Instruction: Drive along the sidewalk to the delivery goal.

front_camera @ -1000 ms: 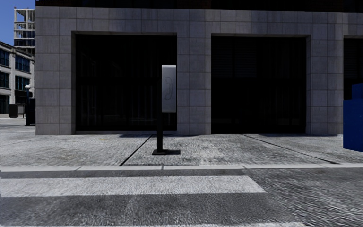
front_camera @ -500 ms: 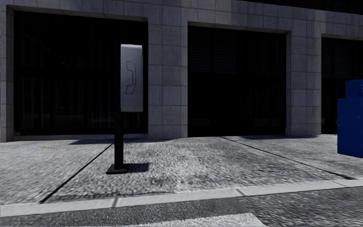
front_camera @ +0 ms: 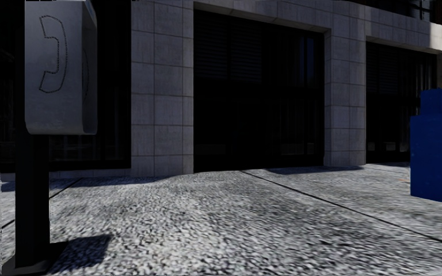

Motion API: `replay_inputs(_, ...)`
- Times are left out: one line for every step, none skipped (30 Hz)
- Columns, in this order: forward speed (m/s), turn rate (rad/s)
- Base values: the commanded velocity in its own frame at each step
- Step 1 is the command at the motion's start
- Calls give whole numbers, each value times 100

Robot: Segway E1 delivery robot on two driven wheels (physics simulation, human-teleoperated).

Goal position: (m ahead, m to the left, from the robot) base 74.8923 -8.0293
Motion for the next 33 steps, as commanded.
replay_inputs(194,-43)
replay_inputs(182,-43)
replay_inputs(172,-43)
replay_inputs(172,-43)
replay_inputs(166,-43)
replay_inputs(163,-43)
replay_inputs(162,-43)
replay_inputs(161,-43)
replay_inputs(161,-43)
replay_inputs(160,-43)
replay_inputs(160,-43)
replay_inputs(160,-43)
replay_inputs(160,-43)
replay_inputs(160,-43)
replay_inputs(160,-43)
replay_inputs(160,-43)
replay_inputs(160,-43)
replay_inputs(160,-43)
replay_inputs(160,-43)
replay_inputs(160,-43)
replay_inputs(160,-43)
replay_inputs(160,-43)
replay_inputs(160,-43)
replay_inputs(160,-43)
replay_inputs(160,-43)
replay_inputs(160,-43)
replay_inputs(160,-43)
replay_inputs(160,-43)
replay_inputs(160,-43)
replay_inputs(160,-43)
replay_inputs(160,-43)
replay_inputs(160,-43)
replay_inputs(160,-43)
